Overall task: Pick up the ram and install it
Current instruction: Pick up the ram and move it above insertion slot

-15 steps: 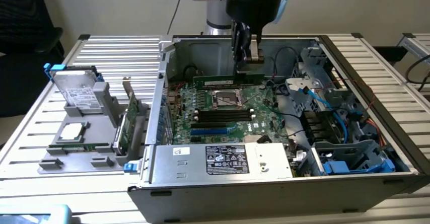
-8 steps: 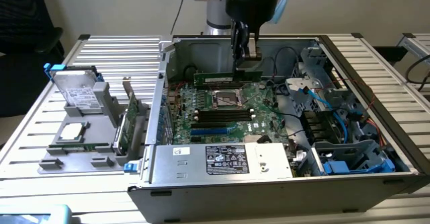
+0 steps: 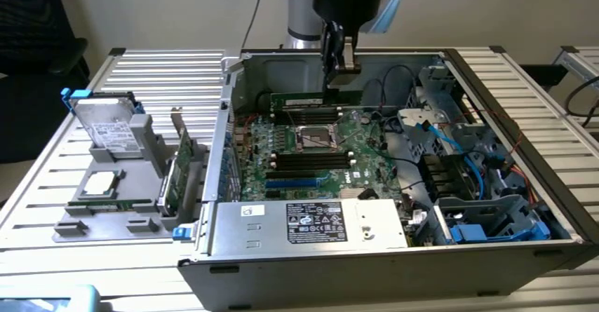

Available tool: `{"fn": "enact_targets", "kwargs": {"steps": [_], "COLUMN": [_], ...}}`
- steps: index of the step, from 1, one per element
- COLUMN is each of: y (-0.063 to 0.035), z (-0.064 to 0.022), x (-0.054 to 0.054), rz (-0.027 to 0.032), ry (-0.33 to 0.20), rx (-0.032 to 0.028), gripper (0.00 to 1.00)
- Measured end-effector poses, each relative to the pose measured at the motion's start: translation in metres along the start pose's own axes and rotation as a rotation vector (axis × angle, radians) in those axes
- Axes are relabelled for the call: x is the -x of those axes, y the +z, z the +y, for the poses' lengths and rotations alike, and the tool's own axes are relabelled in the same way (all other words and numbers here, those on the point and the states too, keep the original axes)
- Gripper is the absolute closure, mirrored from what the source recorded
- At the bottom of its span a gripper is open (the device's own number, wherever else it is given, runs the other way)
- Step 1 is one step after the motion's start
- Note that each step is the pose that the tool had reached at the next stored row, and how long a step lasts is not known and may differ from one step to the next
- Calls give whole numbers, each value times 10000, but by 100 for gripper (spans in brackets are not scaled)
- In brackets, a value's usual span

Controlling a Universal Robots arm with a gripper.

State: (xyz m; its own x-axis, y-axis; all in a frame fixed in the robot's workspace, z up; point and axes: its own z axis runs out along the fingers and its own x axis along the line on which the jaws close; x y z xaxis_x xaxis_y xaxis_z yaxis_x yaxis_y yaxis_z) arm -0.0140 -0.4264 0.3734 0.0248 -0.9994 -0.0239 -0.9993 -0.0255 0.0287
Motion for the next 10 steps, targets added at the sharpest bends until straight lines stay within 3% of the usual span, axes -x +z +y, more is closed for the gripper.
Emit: {"fn": "enact_targets", "kwargs": {"steps": [10], "y": [32], "z": [-25], "x": [137], "rz": [-15], "ry": [37], "rx": [0], "gripper": [87]}}
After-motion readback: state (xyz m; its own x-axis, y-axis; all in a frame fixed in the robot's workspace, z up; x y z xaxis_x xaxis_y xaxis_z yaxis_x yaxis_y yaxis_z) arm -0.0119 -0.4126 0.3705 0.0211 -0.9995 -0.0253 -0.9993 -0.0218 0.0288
